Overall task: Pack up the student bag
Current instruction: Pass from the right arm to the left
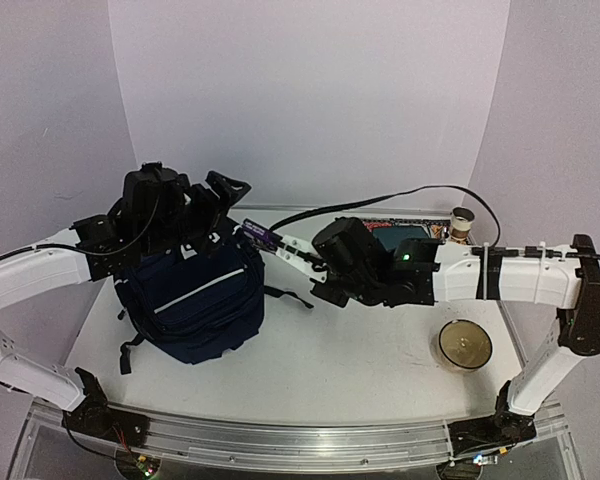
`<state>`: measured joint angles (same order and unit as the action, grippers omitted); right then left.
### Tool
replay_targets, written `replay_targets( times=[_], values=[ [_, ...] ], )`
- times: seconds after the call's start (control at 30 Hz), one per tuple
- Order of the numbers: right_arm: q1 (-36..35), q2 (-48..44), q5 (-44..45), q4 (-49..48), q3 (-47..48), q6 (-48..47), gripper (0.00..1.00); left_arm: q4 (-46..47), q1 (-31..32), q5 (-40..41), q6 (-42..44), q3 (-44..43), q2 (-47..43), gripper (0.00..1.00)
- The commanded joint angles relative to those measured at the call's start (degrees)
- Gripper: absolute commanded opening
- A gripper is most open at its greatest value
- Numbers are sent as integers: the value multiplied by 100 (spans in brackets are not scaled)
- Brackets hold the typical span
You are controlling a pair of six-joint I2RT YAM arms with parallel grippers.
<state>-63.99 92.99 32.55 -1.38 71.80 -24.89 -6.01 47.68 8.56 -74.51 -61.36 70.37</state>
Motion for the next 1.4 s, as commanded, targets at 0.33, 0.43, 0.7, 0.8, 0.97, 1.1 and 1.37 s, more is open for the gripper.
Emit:
replay_targets(
  times=[0.33,0.43,0.7,0.8,0.97,1.1,1.37],
  values=[
    [-565,578,1946,-789,734,-1077,0,232,-13,-696,-862,140,585,88],
    [-651,699,2103,-874,744,-1221,6,449,-22,-683,-925,228,607,72],
    [-696,481,1682,-921,453,-807,48,1101,-255,-526,-1062,933,139,10],
    [-693,261,1121,-772,351,-308,73,1342,-411,-519,-924,1196,-55,1],
    [-600,-29,-248,-296,342,863,98,1520,-631,-557,-467,1495,-335,0],
    [-240,-279,-1843,-144,232,2170,98,1621,-829,-683,-231,1724,-548,0],
    [1069,-856,-5142,-2041,-1131,5283,98,2171,-1153,-1255,-78,2158,-883,0]
  ],
)
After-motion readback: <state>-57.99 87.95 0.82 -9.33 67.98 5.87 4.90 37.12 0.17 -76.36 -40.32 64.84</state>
